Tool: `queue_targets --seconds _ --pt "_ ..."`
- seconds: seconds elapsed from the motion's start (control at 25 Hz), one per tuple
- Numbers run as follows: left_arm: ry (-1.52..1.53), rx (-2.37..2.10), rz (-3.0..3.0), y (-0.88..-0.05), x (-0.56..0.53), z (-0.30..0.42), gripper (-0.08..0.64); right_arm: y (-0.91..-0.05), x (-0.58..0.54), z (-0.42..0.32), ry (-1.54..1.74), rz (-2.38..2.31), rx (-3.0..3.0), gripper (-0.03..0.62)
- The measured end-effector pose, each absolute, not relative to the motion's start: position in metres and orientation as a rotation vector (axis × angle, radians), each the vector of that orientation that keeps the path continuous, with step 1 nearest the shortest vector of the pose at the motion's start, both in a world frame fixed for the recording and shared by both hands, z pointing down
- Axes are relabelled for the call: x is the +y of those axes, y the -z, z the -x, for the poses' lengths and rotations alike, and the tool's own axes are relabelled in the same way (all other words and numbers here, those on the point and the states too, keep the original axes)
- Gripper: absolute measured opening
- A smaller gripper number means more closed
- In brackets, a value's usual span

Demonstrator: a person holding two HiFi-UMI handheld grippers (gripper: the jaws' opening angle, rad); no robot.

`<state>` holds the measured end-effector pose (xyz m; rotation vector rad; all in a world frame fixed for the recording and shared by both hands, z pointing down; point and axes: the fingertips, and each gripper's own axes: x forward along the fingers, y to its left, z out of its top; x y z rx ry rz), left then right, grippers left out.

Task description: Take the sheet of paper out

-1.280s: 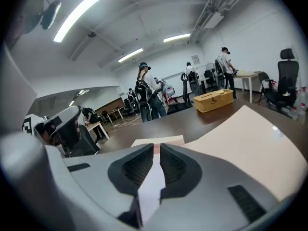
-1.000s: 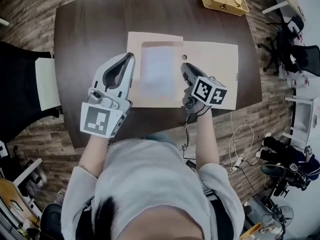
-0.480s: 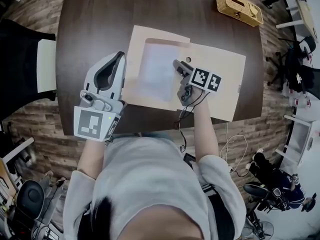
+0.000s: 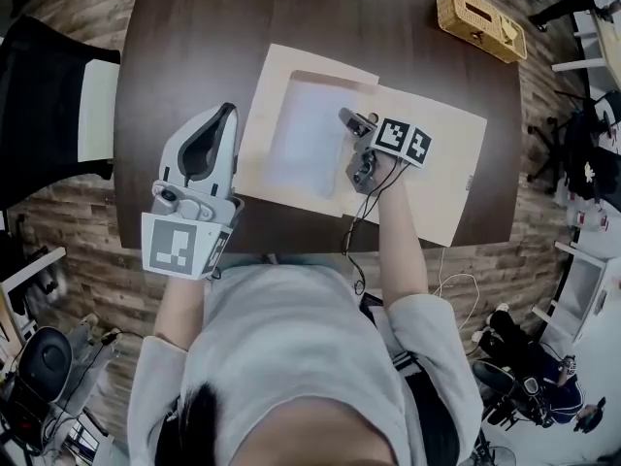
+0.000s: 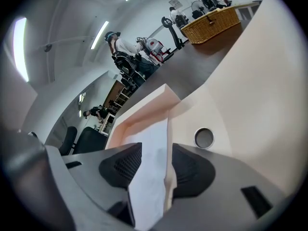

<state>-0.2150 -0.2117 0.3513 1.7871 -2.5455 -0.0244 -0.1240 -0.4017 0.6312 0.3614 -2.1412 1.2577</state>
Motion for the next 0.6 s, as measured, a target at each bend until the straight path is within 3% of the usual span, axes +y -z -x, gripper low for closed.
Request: queue_targets --seconds 0.6 --pt "0.013 -2.585 -1.734 -0.352 -0.209 0.221 0.009 -0.635 -0.364 0.129 -1.408 -0.163 -2.058 0.170"
